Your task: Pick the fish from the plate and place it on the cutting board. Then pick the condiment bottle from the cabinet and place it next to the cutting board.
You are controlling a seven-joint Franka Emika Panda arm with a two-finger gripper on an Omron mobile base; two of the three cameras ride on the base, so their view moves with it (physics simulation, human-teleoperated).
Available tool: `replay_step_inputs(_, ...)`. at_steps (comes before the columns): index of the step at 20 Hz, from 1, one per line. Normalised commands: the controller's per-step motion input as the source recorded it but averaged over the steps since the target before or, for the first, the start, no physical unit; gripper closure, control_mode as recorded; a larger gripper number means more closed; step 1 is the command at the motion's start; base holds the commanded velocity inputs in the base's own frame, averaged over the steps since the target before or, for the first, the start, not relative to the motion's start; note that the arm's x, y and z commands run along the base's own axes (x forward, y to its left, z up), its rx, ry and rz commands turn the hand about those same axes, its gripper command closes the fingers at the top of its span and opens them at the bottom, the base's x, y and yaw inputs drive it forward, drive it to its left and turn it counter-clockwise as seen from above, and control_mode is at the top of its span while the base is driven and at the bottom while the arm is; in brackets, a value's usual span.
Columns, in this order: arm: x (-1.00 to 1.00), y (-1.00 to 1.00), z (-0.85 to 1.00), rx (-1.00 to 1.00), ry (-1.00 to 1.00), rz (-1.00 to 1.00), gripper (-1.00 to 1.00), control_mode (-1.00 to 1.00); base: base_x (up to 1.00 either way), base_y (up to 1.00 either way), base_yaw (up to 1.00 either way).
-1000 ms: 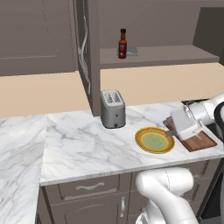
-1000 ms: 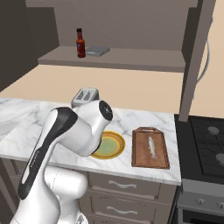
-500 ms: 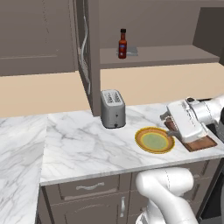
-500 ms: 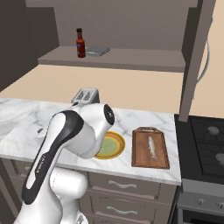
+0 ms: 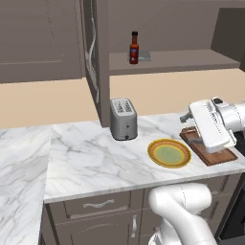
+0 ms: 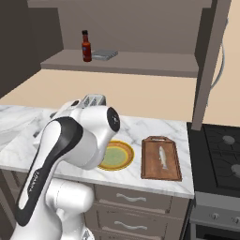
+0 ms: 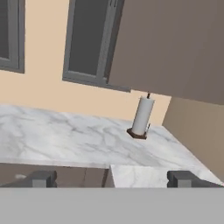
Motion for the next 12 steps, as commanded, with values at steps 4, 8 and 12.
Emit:
replay_step_inputs(4,-0.12,0.00,0.40,0.05,-0.01,0.00,-1.00,-1.00,0.00,0.00,0.00)
replay_step_inputs(8,-0.06,0.06,0.34,0.07,0.00,0.00,-1.00,-1.00,0.00,0.00,0.00)
replay_step_inputs(12,-0.01,0.13,0.26,0.08,0.00,0.00,-1.00,-1.00,0.00,0.00,0.00)
